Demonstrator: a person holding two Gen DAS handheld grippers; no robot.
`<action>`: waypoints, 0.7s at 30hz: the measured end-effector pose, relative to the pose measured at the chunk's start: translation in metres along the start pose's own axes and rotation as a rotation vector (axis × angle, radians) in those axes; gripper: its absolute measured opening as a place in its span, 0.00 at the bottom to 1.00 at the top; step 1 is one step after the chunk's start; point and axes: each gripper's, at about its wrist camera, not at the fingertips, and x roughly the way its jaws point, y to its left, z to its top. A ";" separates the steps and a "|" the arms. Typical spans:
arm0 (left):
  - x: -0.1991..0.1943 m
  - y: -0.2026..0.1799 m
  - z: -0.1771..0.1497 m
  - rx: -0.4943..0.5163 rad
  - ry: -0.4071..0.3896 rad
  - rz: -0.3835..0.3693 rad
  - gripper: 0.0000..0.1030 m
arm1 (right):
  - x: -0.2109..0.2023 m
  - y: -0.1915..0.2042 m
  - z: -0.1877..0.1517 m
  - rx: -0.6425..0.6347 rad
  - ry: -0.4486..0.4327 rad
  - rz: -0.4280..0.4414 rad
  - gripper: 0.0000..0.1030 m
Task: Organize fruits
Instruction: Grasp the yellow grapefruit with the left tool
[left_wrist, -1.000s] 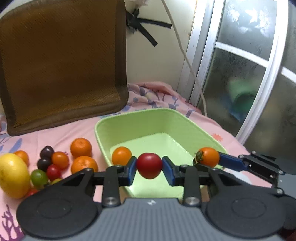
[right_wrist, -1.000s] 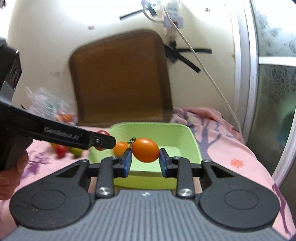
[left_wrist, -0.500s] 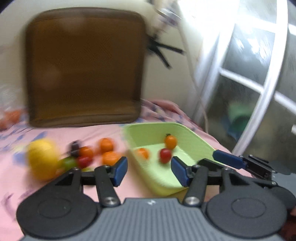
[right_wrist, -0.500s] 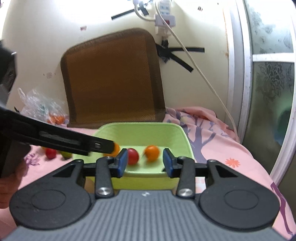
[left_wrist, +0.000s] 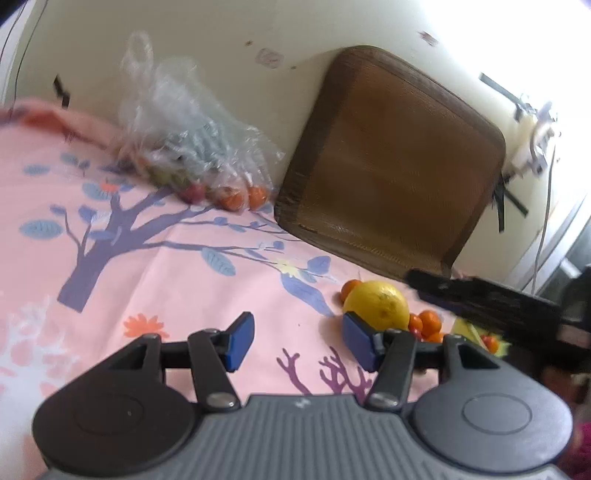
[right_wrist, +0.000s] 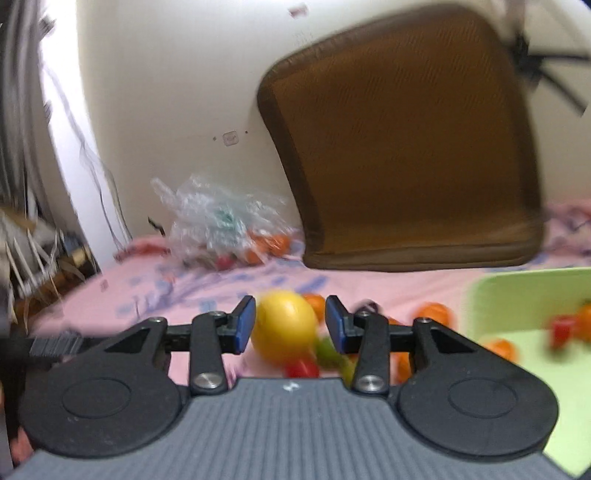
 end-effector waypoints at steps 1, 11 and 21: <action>0.000 0.004 0.001 -0.021 0.003 -0.015 0.52 | 0.012 -0.001 0.003 0.034 0.022 -0.006 0.43; 0.006 0.017 -0.009 -0.063 0.006 -0.108 0.76 | -0.018 0.073 -0.041 -0.123 0.119 0.129 0.42; 0.032 0.016 -0.010 -0.015 0.031 -0.019 0.61 | 0.004 0.082 -0.060 -0.250 0.181 0.073 0.50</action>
